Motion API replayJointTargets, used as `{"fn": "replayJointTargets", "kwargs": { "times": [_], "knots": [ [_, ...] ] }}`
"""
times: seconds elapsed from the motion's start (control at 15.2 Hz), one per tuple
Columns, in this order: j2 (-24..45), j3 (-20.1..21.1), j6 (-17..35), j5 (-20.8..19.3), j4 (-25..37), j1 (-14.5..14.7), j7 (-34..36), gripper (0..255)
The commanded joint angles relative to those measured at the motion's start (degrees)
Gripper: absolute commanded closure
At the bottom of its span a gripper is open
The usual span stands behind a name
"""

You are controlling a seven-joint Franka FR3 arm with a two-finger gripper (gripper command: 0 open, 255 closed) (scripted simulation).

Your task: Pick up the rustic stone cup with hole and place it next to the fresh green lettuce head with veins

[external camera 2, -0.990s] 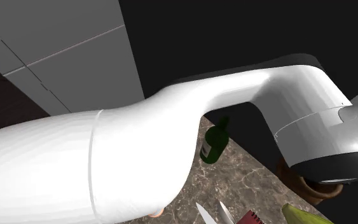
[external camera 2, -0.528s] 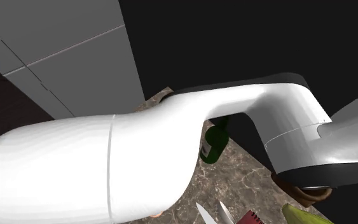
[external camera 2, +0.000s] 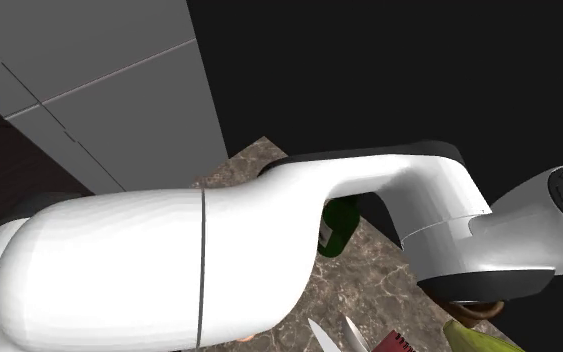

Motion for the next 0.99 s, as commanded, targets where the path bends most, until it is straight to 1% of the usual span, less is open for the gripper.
{"fn": "replayJointTargets", "kwargs": {
  "times": [0.0,0.92],
  "knots": [
    [0.2,0.1,1.5,0.1,-1.2,0.1,-0.1,255],
    [3.3,0.8,10.5,1.4,-7.2,0.0,-1.3,255]
  ]
}}
